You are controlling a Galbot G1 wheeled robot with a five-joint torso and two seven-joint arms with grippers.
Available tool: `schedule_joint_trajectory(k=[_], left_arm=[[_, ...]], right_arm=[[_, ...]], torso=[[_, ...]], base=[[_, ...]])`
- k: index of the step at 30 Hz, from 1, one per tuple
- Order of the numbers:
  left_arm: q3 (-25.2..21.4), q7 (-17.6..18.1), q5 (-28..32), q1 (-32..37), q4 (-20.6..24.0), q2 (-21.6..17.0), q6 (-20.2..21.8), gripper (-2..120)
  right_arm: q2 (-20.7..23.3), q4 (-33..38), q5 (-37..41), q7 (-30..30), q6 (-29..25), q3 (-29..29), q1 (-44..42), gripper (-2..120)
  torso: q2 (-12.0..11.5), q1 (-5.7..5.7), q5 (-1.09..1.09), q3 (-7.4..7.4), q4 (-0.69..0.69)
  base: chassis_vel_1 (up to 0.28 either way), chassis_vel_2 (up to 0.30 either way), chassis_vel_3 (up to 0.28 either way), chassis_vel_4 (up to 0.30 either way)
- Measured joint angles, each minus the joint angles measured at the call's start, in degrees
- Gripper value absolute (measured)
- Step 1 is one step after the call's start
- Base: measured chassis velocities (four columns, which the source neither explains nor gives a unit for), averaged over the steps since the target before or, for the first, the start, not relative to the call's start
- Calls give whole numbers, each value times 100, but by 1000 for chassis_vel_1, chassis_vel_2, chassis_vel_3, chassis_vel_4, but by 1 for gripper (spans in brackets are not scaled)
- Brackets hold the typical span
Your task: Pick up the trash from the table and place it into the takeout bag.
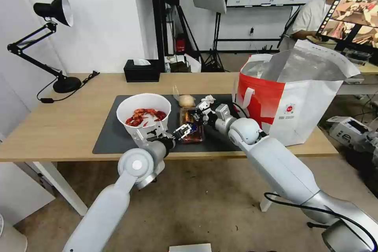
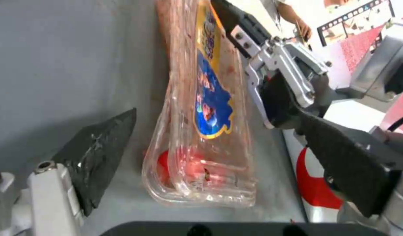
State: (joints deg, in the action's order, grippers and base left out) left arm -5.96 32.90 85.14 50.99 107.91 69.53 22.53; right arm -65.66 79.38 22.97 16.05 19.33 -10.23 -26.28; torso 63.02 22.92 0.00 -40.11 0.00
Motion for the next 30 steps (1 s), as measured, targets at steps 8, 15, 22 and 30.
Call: schedule_joint_trajectory(k=[8,15,22,30], left_arm=[[92,6,9,-120,-150,71,-6,98],[125,43,10,-177,-252,118,-24,78],[129,47,-4,-181,-287,132,-38,54],[133,55,-21,-200,-295,103,-56,25]], right_arm=[[1,5,5,-21,3,31,-33,0],[-4,9,13,-56,5,33,-42,0],[-9,9,15,-62,5,33,-46,0],[-28,8,15,-64,5,33,-76,0]], torso=[[0,0,0,0,0],[0,0,0,0,0],[0,0,0,0,0],[0,0,0,0,0]], base=[[0,0,0,0],[0,0,0,0],[0,0,0,0],[0,0,0,0]])
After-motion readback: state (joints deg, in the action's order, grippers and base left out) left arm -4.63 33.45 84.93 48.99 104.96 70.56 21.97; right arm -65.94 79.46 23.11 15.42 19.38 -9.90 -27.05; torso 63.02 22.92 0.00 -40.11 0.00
